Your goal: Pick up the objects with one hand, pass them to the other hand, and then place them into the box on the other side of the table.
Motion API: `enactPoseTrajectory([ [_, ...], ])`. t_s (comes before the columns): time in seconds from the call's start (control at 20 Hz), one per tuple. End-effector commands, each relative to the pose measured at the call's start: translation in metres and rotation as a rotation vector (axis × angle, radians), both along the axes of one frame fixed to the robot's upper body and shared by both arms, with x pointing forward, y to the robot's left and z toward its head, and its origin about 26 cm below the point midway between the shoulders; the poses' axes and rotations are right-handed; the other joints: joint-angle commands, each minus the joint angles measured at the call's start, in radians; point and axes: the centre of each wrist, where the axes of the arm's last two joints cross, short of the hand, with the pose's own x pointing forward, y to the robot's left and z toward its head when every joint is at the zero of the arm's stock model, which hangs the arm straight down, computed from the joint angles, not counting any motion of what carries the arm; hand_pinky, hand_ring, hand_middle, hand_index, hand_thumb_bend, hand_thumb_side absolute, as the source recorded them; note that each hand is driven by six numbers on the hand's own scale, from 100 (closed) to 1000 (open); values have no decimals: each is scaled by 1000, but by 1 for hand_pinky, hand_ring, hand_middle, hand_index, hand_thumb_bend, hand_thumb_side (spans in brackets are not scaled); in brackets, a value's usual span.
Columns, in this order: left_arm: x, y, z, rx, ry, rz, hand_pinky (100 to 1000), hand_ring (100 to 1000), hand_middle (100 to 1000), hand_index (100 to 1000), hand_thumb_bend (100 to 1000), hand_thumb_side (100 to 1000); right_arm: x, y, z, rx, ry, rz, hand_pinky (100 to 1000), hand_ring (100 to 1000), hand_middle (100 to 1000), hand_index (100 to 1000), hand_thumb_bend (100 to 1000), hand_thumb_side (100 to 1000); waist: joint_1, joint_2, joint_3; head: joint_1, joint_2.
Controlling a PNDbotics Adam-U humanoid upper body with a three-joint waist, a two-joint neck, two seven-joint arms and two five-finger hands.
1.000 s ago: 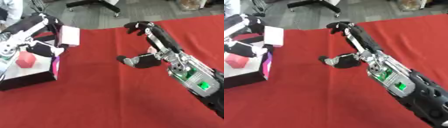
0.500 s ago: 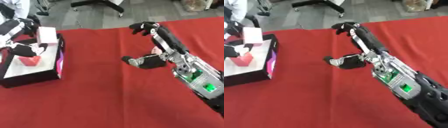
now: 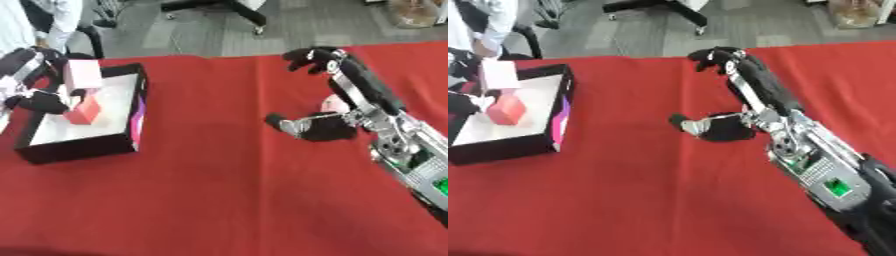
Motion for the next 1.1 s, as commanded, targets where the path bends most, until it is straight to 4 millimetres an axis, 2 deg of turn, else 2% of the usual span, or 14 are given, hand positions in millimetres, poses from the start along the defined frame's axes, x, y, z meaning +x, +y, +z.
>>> enactPoseTrajectory([
  [0.05,4,16,6,6,-17,44,760,635,481,479,163,100,0,-5,9,-8,-46,-11,724,785,656,820,562,306,-17,8,0,12,6],
  [0.25,9,22,-6,0,4,65,764,641,492,514,170,100,0,-5,9,-3,-57,-18,723,785,655,819,565,299,-24,15,-5,17,6],
  [0.4,12,26,-13,4,11,86,767,652,508,558,209,100,0,-6,8,-2,-61,-22,723,785,655,819,567,306,-28,21,-9,18,6],
  [0.5,14,29,-17,7,15,101,777,670,528,601,239,132,0,-6,9,0,-65,-24,723,784,655,819,568,305,-30,25,-11,17,6],
  [0.7,16,32,-21,19,17,121,809,745,625,742,322,328,0,-6,9,3,-71,-24,722,784,655,819,569,305,-32,30,-14,16,6],
  [0.8,17,34,-23,31,19,136,825,793,715,823,387,479,0,-7,8,4,-74,-26,722,784,654,819,569,305,-33,32,-16,16,6],
  [0.9,18,36,-25,41,21,152,834,823,764,867,432,557,0,-7,8,5,-75,-27,722,784,654,819,569,305,-33,34,-17,15,6],
  [1.1,18,38,-26,47,10,172,837,830,771,877,460,579,0,-7,8,8,-75,-29,721,783,653,818,570,305,-33,35,-17,13,6],
])
